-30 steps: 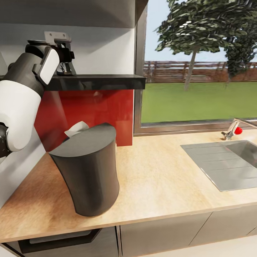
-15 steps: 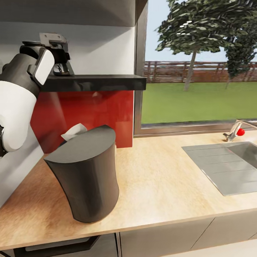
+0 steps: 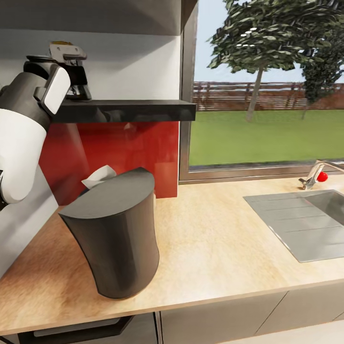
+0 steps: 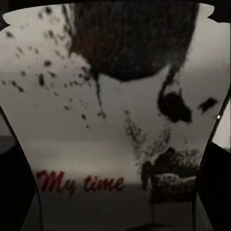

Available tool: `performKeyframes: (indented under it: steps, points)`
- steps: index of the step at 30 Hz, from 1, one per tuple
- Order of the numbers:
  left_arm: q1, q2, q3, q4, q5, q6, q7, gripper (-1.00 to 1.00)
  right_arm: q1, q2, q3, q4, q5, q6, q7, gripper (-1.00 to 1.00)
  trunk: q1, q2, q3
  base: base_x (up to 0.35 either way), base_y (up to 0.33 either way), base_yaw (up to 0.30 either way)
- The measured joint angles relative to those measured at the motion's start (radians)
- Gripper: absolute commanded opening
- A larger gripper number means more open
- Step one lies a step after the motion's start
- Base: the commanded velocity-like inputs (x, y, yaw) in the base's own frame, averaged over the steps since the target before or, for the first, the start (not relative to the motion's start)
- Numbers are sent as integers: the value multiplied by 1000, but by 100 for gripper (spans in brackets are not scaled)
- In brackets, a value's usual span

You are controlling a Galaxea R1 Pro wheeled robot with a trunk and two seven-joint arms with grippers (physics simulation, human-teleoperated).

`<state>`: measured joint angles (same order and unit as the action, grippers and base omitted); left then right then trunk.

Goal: Set up a coffee station on the kitchen countertop: keep the coffee maker on the countertop, move the bottle of coffee from the kitchen shelf to the counter next to the coffee maker, place a paper coffee filter on top of the coffee maker, put the saucer next to the coffee maker with the coffee cup on the saucer, and place the electric kettle next to the coffee maker.

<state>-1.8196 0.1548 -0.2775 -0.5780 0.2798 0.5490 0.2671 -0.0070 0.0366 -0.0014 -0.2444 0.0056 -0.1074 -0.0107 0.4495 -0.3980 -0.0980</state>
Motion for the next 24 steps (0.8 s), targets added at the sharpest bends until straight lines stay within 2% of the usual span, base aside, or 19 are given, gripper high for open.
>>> performKeyframes:
  steps: [24]
  points:
    - [0, 0, 2, -8, 3, 0, 2, -100, 0, 0, 0, 0, 0, 0, 0, 100, 0, 0, 0, 0, 0, 0]
